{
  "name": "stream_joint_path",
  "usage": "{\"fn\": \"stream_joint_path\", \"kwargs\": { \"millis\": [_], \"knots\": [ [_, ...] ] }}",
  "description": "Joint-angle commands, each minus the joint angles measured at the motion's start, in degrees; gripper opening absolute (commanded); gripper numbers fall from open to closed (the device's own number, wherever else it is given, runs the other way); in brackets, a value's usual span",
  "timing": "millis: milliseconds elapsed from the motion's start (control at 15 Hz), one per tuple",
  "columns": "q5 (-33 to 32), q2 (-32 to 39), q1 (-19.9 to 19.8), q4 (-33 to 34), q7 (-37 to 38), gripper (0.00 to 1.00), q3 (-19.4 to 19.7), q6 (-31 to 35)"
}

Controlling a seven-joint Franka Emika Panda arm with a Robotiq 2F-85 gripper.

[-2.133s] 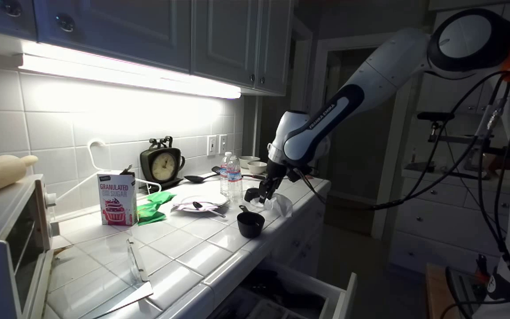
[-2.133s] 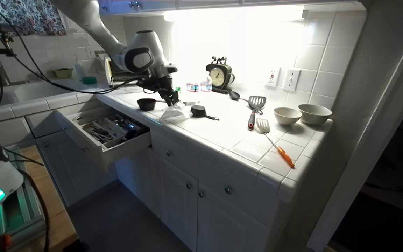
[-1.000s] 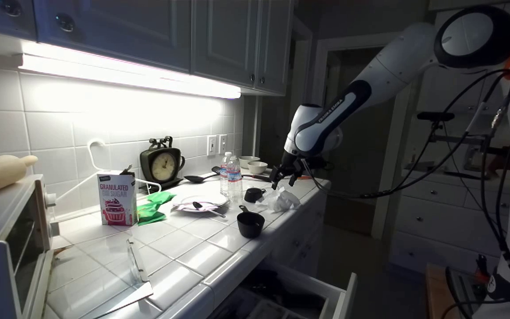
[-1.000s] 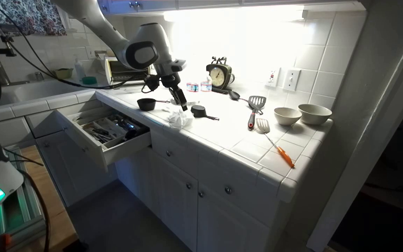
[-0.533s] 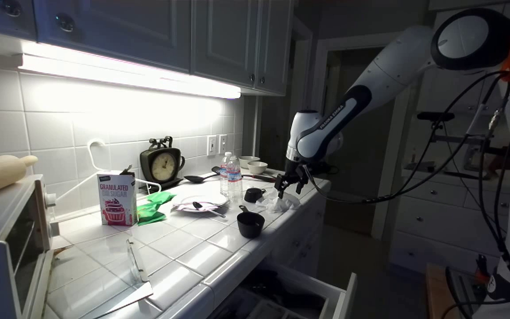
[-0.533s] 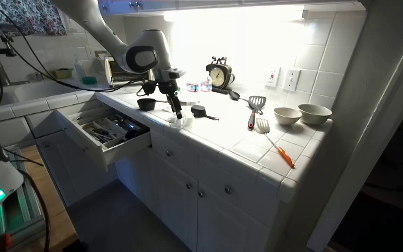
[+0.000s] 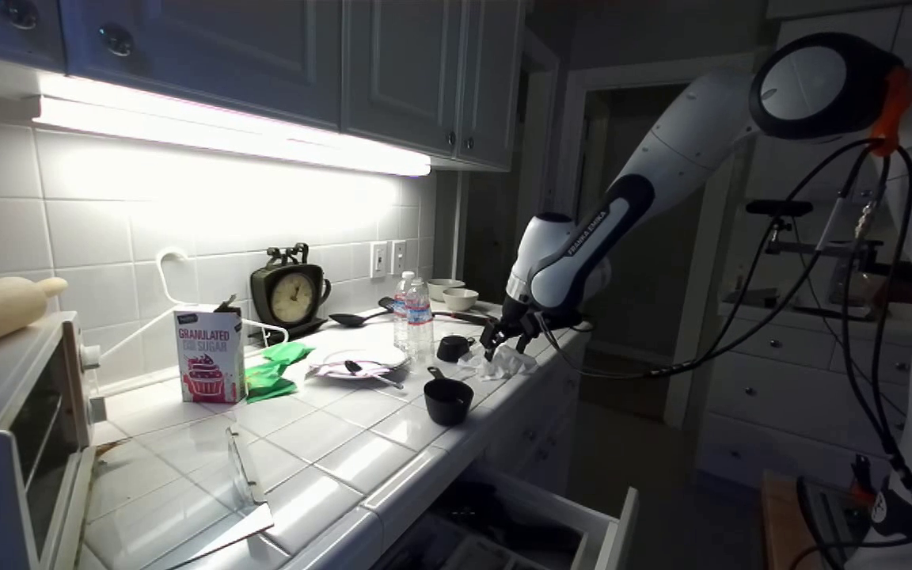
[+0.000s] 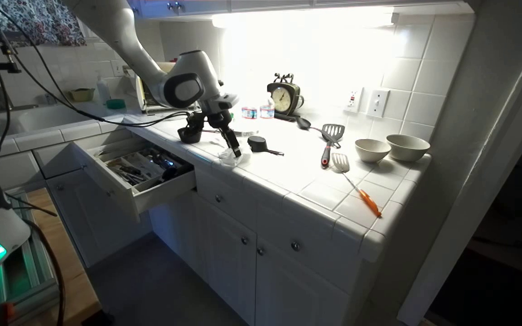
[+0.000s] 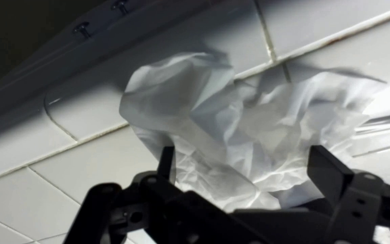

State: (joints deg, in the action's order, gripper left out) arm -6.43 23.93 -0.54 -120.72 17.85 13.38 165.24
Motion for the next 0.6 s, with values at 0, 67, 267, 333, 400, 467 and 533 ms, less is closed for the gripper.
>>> {"fn": "stream_joint_path", "kwargs": {
  "millis": [0,67,267,333,400,467,533],
  "knots": [
    [0.71,1.68,0.97,-1.96,-0.93,1.0,0.39,7.65],
    [0.93,2.18,1.12,-2.24,-1.49,0.75,0.42,8.82],
    [1.39,3.15,1.94,-2.51,-2.37,0.59,0.91,9.48],
    [1.51,2.96,2.49,-2.39,-2.1,0.5,1.45,8.48],
    [1.72,2.42,2.48,-2.32,-2.23,0.45,1.32,7.6],
    [2.25,1.63,1.81,-2.39,-2.88,0.37,0.33,6.43],
    [2.7,1.08,1.19,-2.49,-3.53,0.31,-0.74,5.61]
  ]
}}
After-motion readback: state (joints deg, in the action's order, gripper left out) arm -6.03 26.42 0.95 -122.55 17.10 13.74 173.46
